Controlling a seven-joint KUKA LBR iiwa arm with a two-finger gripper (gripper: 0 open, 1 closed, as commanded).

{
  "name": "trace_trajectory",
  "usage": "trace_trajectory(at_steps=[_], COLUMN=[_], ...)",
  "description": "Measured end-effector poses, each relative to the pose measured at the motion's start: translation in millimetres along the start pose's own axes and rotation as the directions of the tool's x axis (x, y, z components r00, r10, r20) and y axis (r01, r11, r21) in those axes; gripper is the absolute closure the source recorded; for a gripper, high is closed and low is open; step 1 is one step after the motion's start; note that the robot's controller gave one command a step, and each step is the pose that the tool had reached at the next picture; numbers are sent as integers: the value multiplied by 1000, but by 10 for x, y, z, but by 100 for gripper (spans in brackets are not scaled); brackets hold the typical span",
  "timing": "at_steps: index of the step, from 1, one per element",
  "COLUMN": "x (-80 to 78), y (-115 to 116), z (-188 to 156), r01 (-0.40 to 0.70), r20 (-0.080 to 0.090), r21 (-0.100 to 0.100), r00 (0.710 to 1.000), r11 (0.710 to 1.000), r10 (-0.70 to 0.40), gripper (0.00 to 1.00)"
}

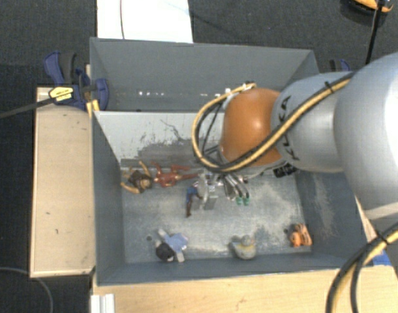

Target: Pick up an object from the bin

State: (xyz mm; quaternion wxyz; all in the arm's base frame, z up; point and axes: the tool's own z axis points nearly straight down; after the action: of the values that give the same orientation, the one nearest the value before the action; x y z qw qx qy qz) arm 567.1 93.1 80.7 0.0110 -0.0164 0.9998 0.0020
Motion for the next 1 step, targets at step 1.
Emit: trace_trajectory(at_steps=[1], x=[75], y=[-5], z=[-343], r01=[13], r20=[-4], r21=[-2], r00=[1000], r11=[1000], r10=[-13], gripper=[100])
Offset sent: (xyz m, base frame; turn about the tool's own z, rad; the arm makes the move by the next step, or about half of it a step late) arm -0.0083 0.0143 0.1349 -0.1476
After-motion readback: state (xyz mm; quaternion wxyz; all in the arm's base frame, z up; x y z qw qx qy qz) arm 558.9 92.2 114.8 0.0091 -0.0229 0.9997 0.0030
